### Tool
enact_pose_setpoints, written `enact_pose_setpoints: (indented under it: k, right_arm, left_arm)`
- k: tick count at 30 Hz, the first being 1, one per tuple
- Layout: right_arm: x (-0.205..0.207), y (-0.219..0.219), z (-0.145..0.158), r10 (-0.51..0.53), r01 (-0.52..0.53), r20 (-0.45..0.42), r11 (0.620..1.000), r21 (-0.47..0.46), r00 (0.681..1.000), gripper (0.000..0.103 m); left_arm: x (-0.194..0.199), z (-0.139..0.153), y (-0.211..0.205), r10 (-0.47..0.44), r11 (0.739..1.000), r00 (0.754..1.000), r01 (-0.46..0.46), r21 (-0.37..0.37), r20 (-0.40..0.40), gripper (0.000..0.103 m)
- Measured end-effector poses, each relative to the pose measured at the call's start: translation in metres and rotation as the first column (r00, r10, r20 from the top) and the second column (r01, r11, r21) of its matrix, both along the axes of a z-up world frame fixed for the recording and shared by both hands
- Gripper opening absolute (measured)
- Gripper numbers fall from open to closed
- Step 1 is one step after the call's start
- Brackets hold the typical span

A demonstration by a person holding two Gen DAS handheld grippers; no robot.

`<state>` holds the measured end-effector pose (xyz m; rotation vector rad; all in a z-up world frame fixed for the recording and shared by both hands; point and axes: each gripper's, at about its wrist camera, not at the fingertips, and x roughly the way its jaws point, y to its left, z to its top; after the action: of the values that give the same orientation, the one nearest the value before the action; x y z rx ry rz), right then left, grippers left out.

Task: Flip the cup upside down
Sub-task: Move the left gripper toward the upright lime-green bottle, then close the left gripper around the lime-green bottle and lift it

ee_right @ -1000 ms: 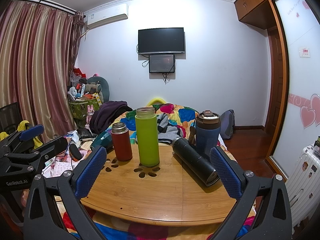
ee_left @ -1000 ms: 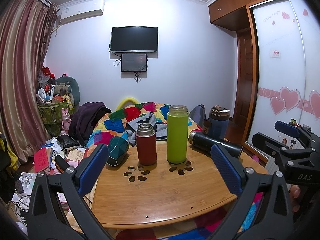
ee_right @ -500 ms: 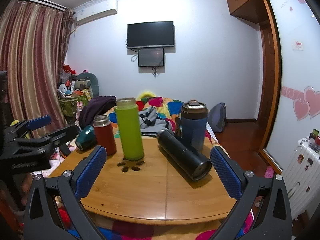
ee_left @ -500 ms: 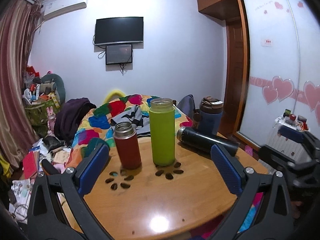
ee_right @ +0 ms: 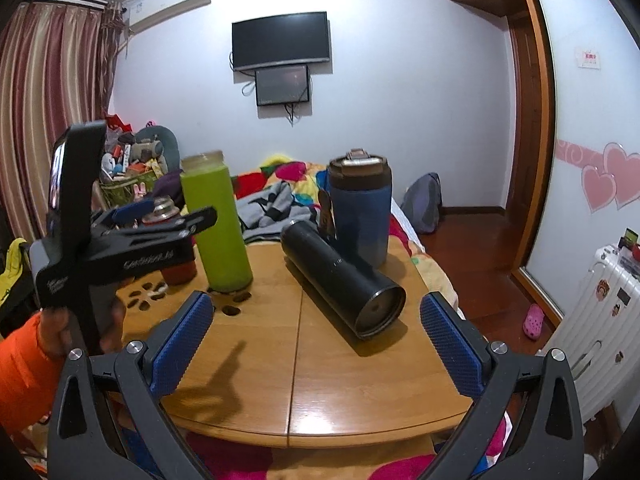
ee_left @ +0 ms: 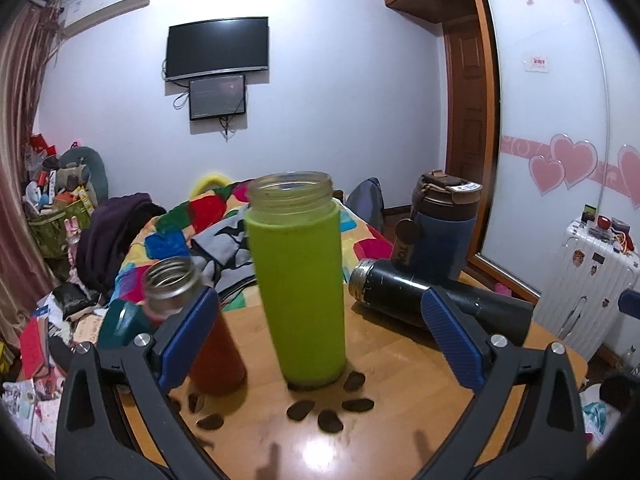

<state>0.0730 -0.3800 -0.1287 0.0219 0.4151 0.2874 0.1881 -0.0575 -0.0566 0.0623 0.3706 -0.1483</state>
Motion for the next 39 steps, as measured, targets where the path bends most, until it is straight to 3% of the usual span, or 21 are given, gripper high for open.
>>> enact_pose_setpoints:
  k: [4,10,13,16,22,28,39]
  right_arm:
    - [0.010,0.000,-0.010,0.004,-0.004,-0.029,1.000,0.004,1.000,0.103]
    - [0.022,0.001,-0.022,0.010,-0.009,-0.057,1.000,0.009,0.998,0.103]
    - [0.026,0.000,-0.027,0.010,-0.009,-0.073,1.000,0.013,0.997,0.103]
    - [0.028,0.000,-0.030,0.013,-0.012,-0.084,1.000,0.018,0.996,0.103]
    - [0.027,0.002,-0.030,0.022,-0.020,-0.078,1.000,0.022,0.997,0.103]
    - [0.027,0.004,-0.033,0.037,-0.035,-0.083,0.999,0.029,0.996,0.103]
    - [0.035,0.011,-0.048,0.107,-0.103,-0.115,0.994,0.043,0.988,0.103]
  left_arm:
    - [0.015,-0.004,-0.009,0.019,0.999,1.000,-0.019,0.036,0.018,0.103]
    - [0.036,-0.009,-0.009,0.053,0.998,0.999,-0.053,0.021,0.006,0.101]
    - [0.040,-0.007,-0.012,0.047,0.998,0.999,-0.048,0.031,0.019,0.093]
    - [0.047,-0.006,-0.010,0.068,0.997,0.998,-0.068,0.021,0.018,0.091]
    - [0.061,-0.004,-0.001,0.114,0.993,0.993,-0.114,0.013,-0.004,0.065]
    - [0.059,-0.004,0.002,0.074,0.997,0.997,-0.074,0.020,-0.008,0.063]
    - [0.010,0.004,-0.011,-0.117,0.993,0.992,0.118,0.022,-0.052,0.063]
